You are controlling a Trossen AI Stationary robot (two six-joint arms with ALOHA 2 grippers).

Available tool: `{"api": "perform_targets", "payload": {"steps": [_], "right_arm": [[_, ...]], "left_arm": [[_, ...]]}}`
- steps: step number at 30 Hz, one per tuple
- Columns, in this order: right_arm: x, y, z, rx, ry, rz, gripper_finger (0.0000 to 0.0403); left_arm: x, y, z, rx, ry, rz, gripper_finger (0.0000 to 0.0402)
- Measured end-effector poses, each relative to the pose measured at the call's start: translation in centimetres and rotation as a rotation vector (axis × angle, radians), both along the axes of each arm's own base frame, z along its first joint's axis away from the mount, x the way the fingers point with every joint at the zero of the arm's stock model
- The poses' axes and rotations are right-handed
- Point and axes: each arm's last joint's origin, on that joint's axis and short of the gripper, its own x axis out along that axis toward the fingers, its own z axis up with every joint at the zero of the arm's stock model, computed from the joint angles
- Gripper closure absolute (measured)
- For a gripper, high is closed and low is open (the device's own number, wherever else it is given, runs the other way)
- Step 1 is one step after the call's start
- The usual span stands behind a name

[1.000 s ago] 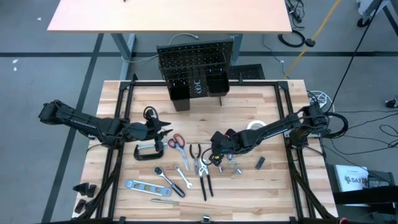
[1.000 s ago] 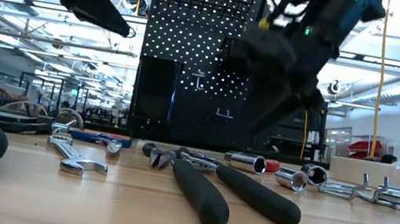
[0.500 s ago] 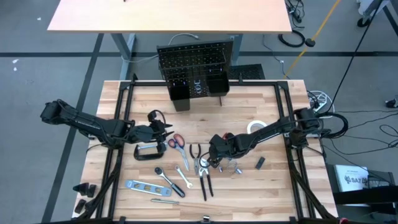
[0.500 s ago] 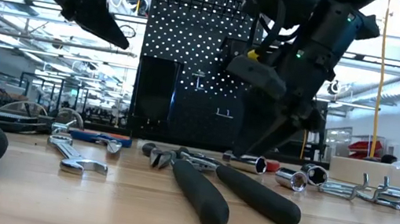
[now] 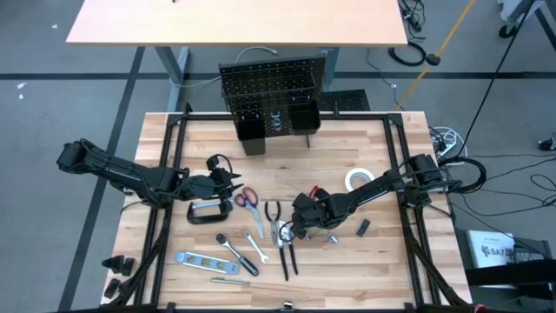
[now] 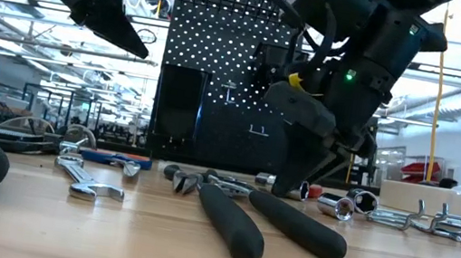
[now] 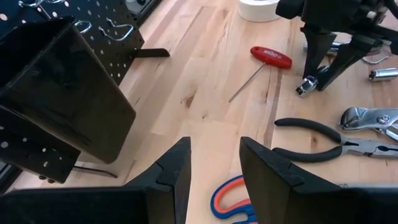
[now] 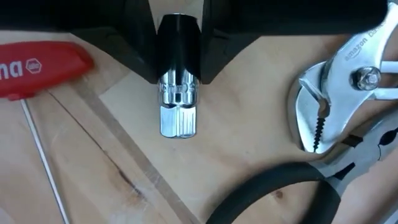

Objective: Hang tools onto peg board
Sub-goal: Put the left extension bar on the right black bin on the peg board

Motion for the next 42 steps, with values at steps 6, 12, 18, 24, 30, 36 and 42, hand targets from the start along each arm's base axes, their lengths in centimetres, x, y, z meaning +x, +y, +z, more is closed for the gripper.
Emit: {"api": "perform_targets", "payload": {"steps": [6, 12, 18, 24, 30, 36, 42], "right_arm": [[-0.2, 0.3, 1.1, -0.004, -0.028, 0.027, 0.0325], [-0.6, 0.5, 3.5, -0.054, -0.102, 0.057, 0.0325], [-1.8, 0.0, 8.2, -0.112, -0.231, 0.078, 0.0325], [-3.6, -0.7, 12.7, -0.168, -0.351, 0.103, 0.0325], [-5.8, -2.6, 16.8, -0.232, -0.457, 0.090, 0.0325], [-7.8, -6.0, 19.8, -0.287, -0.529, 0.028, 0.0325], [-8.7, -9.6, 20.9, -0.346, -0.534, -0.068, 0.0325]], "left_arm": [[0.0, 0.0, 0.0, 0.001, 0.004, 0.000, 0.0270], [0.0, 0.0, 0.0, 0.022, 0.012, -0.013, 0.0270], [0.4, 0.0, 0.9, 0.060, -0.073, -0.046, 0.0270], [0.8, -0.2, 1.8, 0.117, -0.141, -0.113, 0.0270], [1.4, -0.2, 4.0, 0.200, -0.220, -0.146, 0.0270], [1.9, 0.1, 6.4, 0.301, -0.315, -0.151, 0.0270], [2.1, 0.7, 7.6, 0.367, -0.327, -0.138, 0.0270]]}}
